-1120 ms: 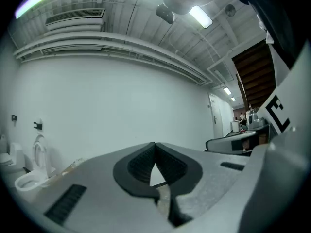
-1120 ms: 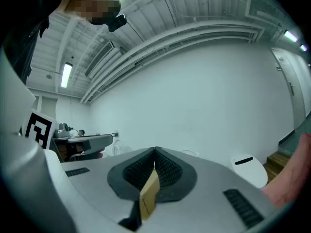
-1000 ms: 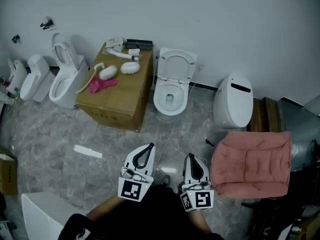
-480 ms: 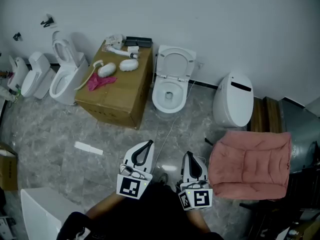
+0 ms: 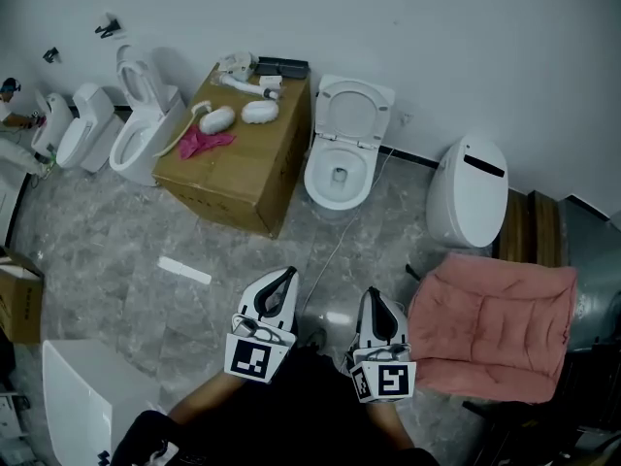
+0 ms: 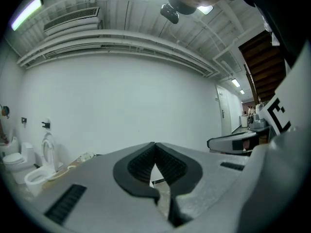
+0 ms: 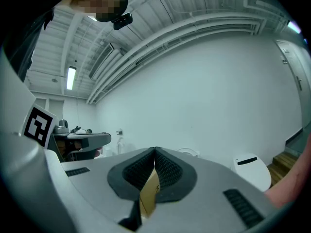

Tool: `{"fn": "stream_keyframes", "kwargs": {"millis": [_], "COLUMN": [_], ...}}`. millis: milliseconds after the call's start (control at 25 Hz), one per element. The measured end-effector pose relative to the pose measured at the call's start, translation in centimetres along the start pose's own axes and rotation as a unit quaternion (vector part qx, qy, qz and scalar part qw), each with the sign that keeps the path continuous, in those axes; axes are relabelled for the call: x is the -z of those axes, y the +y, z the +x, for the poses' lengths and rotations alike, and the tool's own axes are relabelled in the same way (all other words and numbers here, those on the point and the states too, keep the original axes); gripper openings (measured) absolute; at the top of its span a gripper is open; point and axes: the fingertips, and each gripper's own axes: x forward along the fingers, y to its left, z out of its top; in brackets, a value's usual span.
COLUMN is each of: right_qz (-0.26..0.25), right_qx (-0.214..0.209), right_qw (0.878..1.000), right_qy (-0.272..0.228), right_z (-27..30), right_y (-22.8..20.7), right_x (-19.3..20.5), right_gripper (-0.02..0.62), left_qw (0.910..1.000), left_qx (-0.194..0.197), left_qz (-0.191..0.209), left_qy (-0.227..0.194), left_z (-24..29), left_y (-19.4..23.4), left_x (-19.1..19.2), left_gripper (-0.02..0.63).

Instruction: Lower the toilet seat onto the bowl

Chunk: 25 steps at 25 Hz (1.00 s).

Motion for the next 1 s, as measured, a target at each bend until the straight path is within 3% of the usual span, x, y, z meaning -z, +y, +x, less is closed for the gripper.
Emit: {"fn": "stream_keyframes", "kwargs": {"millis": [440,1000], "right_qz": [-0.010,-0.017], "right_qx": [0.007,0.029], "right_qw": [1.000,0.999], "right_qy": [0.005,0.004], "right_z": [8.4,31.3], "right_y": [-4.9,-8.1], "right_x": [0.3,-3.5], "right_gripper": [0.026,0.026], "left_qw": [1.0000,0.9991], "left_qx": [-0.004,0.040], "left_qz": [-0.001,-0.010], "left_qy": [0.003,0.001], "left_z": [10.1,30.0], "left_y": [4.2,17.9], "left_x": [0.4,-3.9], "left_gripper": [0.009,0.009]}}
